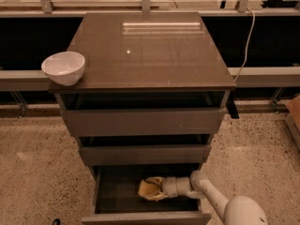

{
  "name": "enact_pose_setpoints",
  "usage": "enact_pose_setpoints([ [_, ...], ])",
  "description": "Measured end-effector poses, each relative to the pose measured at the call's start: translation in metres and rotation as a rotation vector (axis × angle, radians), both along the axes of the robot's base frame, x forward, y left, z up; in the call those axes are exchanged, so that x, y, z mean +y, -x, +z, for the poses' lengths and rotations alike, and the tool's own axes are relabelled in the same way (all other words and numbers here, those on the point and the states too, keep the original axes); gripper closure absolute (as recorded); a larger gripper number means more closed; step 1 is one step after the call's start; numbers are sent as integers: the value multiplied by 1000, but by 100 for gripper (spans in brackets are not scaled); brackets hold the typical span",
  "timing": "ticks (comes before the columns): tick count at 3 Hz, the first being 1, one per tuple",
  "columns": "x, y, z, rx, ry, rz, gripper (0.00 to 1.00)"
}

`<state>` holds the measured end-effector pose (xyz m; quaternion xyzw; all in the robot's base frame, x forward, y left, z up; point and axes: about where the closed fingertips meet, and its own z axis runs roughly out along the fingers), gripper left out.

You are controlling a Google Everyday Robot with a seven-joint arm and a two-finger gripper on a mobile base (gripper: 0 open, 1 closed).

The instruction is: Place sponge into bottom drawer

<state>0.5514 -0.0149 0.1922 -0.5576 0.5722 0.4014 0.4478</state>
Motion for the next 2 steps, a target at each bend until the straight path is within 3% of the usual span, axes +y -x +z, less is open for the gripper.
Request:
enact_pose_setpoints([
  [1, 2, 1, 0, 2, -2, 3, 0],
  [2, 2, 1, 0, 2, -2, 3, 0],
])
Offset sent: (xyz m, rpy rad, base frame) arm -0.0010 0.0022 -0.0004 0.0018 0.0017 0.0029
